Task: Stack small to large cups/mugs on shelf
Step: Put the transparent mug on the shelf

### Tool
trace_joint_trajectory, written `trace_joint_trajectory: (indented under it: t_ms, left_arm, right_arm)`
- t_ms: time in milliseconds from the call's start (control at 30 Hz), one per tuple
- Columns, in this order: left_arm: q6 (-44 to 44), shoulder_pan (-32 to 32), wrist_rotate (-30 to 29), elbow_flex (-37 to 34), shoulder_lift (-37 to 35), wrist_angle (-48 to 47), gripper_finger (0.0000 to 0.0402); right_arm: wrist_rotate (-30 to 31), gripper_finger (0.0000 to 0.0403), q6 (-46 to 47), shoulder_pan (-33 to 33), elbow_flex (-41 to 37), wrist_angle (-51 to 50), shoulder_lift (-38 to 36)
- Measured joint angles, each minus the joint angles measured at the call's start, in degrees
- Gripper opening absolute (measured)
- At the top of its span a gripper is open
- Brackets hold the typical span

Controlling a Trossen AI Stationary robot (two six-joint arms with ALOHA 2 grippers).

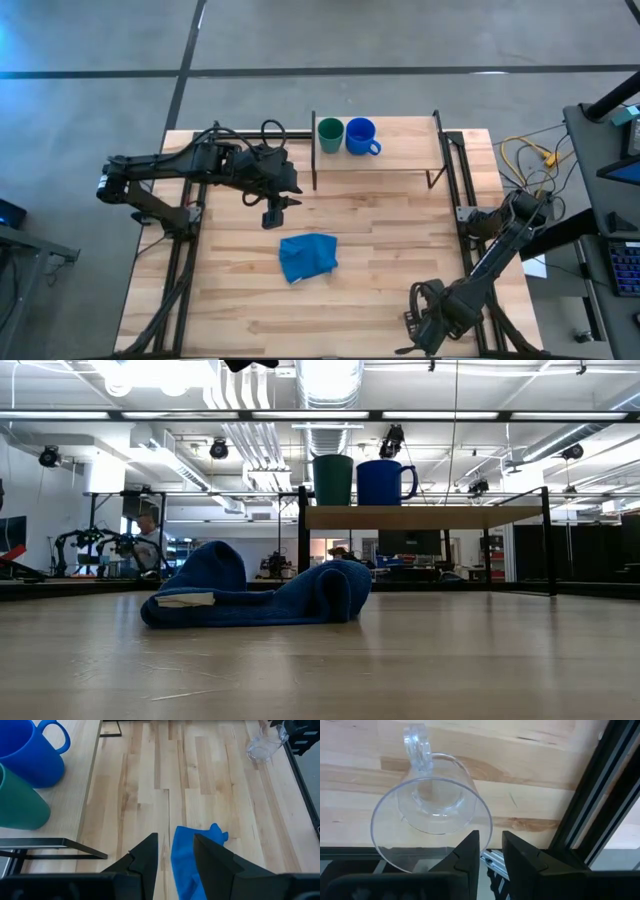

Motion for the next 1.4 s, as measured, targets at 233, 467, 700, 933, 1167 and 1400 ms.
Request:
trace_joint_trajectory:
  t_ms: [233, 467, 700, 933, 1167, 1400]
  left_arm:
    - [0.0, 0.0, 0.0, 0.0, 0.0, 0.0, 0.0111]
    - [0.0, 0.0, 0.0, -0.1, 0.0, 0.0, 0.0111]
    - [0.0, 0.0, 0.0, -0.3, 0.0, 0.1, 0.0111]
    - [0.0, 0.0, 0.0, -1.9, 0.0, 0.1, 0.0111]
    - [0.0, 0.0, 0.0, -3.0, 0.0, 0.1, 0.0111]
    - [0.0, 0.0, -0.1, -3.0, 0.0, 0.1, 0.0111]
  right_arm:
    - [0.1, 0.0077, -0.1, 0.0, -0.4, 0.0, 0.0]
    - [1.5, 0.0077, -0.5, 0.0, -0.7, -0.2, 0.0]
    - [3.9, 0.0060, -1.6, -0.1, -0.8, -0.2, 0.1]
    - [3.9, 0.0029, -3.6, -0.1, -0.9, -0.3, 2.1]
    - [5.5, 0.0010, -11.8, -0.2, -0.9, -1.3, 2.0]
    - [12.7, 0.0009, -32.9, -0.6, 0.9, -10.0, 1.2]
